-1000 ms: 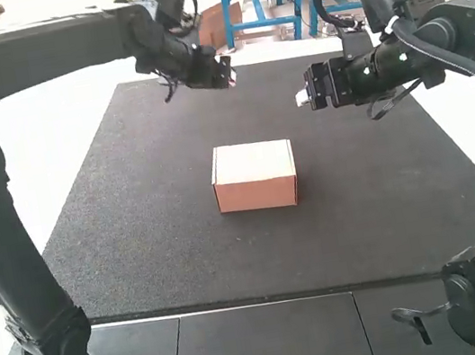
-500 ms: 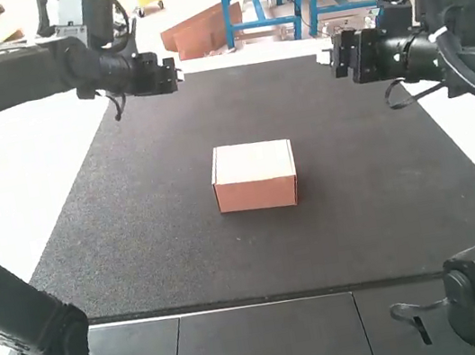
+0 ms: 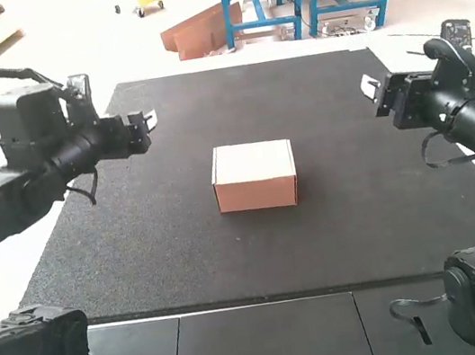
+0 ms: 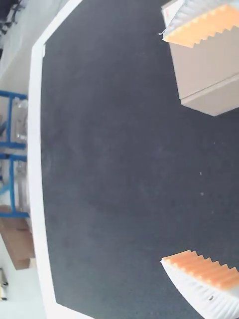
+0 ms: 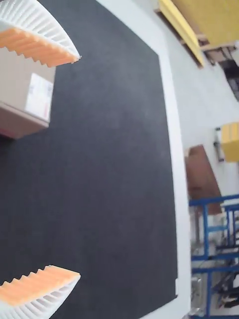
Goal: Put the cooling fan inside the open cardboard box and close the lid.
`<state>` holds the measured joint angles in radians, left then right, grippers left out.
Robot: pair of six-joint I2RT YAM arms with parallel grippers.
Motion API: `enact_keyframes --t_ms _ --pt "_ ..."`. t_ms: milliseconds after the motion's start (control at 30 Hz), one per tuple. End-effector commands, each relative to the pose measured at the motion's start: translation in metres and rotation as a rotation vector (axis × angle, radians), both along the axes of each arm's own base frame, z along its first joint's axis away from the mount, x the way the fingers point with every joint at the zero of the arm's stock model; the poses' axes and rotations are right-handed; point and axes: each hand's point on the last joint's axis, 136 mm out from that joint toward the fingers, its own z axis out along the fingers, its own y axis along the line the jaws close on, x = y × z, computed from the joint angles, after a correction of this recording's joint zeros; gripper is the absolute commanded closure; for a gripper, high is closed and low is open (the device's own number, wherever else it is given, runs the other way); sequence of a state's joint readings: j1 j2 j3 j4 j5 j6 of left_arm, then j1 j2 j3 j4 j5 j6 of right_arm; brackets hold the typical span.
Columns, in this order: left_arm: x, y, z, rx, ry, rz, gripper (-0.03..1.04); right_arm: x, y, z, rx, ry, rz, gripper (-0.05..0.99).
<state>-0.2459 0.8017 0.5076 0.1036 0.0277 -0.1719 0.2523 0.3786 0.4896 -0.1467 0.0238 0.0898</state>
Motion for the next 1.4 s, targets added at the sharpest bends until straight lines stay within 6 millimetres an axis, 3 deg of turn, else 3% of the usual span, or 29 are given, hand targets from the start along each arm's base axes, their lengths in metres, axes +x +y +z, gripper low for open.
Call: enact_keyframes --t_ms 0,167,333,400,600,700,867,1000,1200,1367 --pt "-0.018 0.006 0.003 -0.010 -0.085 -0.004 0.04 -0.007 -0.017 -0.005 0.018 -0.042 -0.068 0.02" --pt "-0.046 0.013 -0.007 -0.030 -0.170 0.001 0.04 -0.014 -0.030 0.005 -0.007 -0.146 -0.113 0.02" --pt "-0.072 0.022 0.005 -0.063 -0.317 0.018 0.04 -0.016 -0.036 0.011 -0.040 -0.233 -0.146 0.02" --pt "-0.079 0.026 0.001 -0.064 -0.334 0.028 0.04 -0.017 -0.036 0.020 -0.027 -0.287 -0.147 0.02" --pt "-0.089 0.023 0.012 -0.033 -0.397 0.001 0.04 -0.010 -0.030 0.020 -0.033 -0.299 -0.127 0.02" --pt "-0.090 0.023 0.010 0.060 -0.424 -0.003 0.04 -0.006 -0.025 0.010 -0.083 -0.303 -0.102 0.03" --pt "-0.092 0.015 0.009 0.074 -0.446 -0.045 0.04 0.001 -0.019 -0.029 -0.187 -0.258 -0.065 0.03" --pt "-0.088 0.013 -0.012 0.139 -0.422 -0.057 0.04 0.004 -0.019 -0.058 -0.243 -0.217 -0.059 0.03" --pt "-0.083 0.019 -0.040 0.137 -0.364 -0.026 0.04 -0.001 -0.027 -0.071 -0.202 -0.252 -0.109 0.05" --pt "-0.081 0.021 -0.051 0.093 -0.305 -0.018 0.04 -0.004 -0.027 -0.098 -0.152 -0.137 -0.103 0.09"
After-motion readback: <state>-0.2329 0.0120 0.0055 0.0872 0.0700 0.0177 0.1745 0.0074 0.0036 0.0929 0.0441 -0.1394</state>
